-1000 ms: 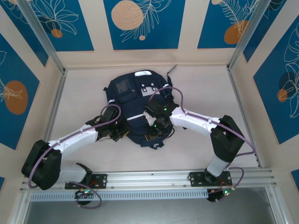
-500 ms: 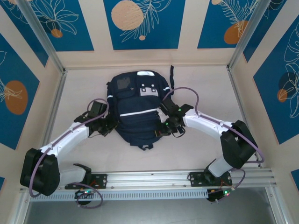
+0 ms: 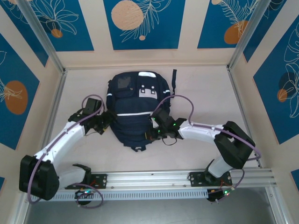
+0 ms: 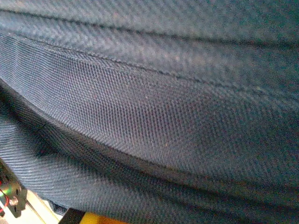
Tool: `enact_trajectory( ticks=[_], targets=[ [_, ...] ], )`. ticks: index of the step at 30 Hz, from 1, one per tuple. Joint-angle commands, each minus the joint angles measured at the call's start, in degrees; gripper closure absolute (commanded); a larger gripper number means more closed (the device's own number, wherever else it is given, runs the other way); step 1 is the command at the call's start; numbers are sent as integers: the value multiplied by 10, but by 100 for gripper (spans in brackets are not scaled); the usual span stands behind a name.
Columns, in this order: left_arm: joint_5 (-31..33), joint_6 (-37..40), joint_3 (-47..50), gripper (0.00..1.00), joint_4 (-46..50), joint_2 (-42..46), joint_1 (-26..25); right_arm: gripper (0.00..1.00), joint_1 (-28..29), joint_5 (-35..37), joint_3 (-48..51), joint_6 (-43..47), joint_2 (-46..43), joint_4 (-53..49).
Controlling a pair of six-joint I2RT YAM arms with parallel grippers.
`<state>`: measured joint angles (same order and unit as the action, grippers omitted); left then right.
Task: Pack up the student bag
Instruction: Zip the student bag at the center of the table.
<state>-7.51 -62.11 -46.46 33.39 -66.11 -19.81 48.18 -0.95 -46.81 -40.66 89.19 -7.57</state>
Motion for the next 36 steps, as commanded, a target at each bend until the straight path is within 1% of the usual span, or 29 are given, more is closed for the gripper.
enact_trajectory(
  ticks=[1,3,7,9,13,17,19,22,25,26,27,28,32,36],
  targets=[
    [-9,-69,-13,24,31,36,-66,100,19,3,-3,-59,32,98],
    [2,-111,-21,22,50,33,-92,100,33,0,-19,-70,50,105],
    [8,-160,-36,22,71,1,-114,100,58,15,-45,-83,71,103],
    [7,-179,-50,22,89,-30,-119,100,69,28,-55,-85,77,96],
    [5,-194,-73,24,98,-87,-130,100,80,40,-69,-79,83,82],
    [9,-198,-78,30,91,-128,-131,100,84,53,-74,-68,77,70],
    [18,-201,-72,35,87,-140,-131,100,85,58,-78,-62,74,57],
    [48,-203,-62,49,89,-148,-131,100,86,67,-98,-46,74,10],
    [77,-204,-58,70,94,-149,-128,100,88,74,-120,-14,72,-41],
    [84,-204,-56,82,94,-150,-126,100,89,75,-126,-3,71,-57],
    [88,-204,-54,92,93,-150,-124,100,89,76,-131,7,69,-72],
    [89,-204,-53,99,92,-151,-122,100,89,79,-135,14,69,-84],
    [87,-196,-58,100,89,-153,-108,100,89,75,-132,42,58,-106],
    [90,-189,-64,100,101,-141,-97,100,86,74,-111,62,44,-102]
  ],
)
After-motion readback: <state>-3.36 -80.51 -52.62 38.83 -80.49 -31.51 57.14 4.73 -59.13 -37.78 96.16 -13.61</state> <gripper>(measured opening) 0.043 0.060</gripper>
